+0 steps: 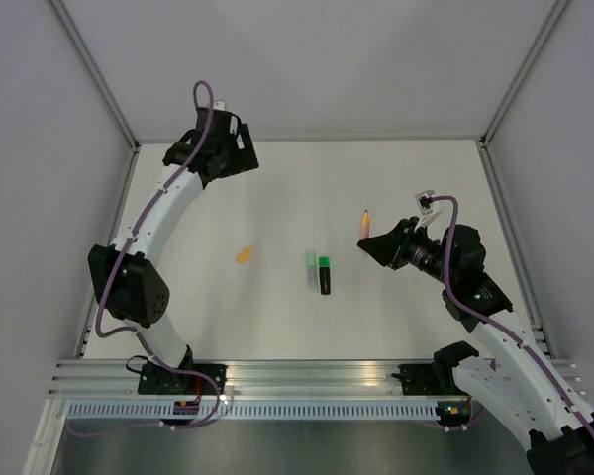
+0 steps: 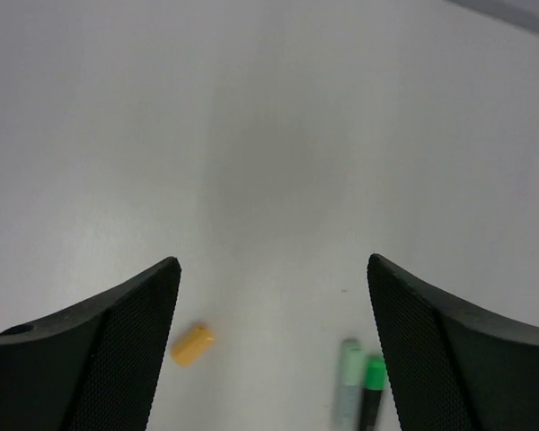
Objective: Insert the pens into the pen caps
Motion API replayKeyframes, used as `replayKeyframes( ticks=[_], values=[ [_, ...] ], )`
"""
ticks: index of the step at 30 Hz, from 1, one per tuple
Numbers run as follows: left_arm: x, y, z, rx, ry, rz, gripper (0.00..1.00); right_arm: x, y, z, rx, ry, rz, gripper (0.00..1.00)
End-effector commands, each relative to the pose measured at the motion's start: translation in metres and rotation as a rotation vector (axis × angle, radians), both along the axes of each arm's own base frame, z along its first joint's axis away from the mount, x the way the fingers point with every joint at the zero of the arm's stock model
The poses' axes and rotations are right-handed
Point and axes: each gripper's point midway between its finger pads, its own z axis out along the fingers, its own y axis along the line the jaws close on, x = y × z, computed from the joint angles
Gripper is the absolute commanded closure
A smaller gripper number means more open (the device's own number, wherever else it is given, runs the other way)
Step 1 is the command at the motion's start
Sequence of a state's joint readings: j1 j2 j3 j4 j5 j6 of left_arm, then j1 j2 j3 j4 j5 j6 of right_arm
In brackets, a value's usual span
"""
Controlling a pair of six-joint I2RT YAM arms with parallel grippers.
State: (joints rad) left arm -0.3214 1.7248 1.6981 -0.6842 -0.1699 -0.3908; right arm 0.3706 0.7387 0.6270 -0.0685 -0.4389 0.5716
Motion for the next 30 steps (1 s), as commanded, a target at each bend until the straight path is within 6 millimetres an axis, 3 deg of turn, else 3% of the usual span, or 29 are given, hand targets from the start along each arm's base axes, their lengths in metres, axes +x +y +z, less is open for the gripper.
replayKeyframes(
  ticks=[1, 3, 7, 10, 18, 22, 30],
  values=[
    [-0.022, 0.000, -0.014, -0.443, 0.216, 0.431, 0.14, 0.001, 0.000, 0.021, 0.016, -0.066, -0.003, 1.00],
    [-0.039, -0.010, -0.035, -0.538, 0.357, 0.523, 0.15, 0.001, 0.000, 0.022, 0.018, -0.068, -0.003, 1.00],
    [-0.091, -0.011, -0.091, -0.635, 0.633, 0.954, 0.21, 0.003, -0.001, 0.020, 0.014, -0.065, -0.014, 1.00],
    [-0.101, -0.012, -0.111, -0.667, 0.661, 1.097, 0.21, 0.003, -0.001, 0.019, 0.013, -0.061, -0.012, 1.00],
    [-0.113, -0.029, -0.158, -0.707, 0.837, 1.309, 0.19, 0.000, -0.004, 0.024, 0.007, -0.081, -0.021, 1.00],
    [-0.116, -0.020, -0.182, -0.710, 0.801, 1.392, 0.19, -0.001, -0.008, 0.029, 0.002, -0.097, -0.038, 1.00],
    [-0.122, 0.001, -0.201, -0.679, 0.715, 1.512, 0.19, -0.006, -0.010, 0.037, 0.006, -0.121, -0.038, 1.00]
  ],
)
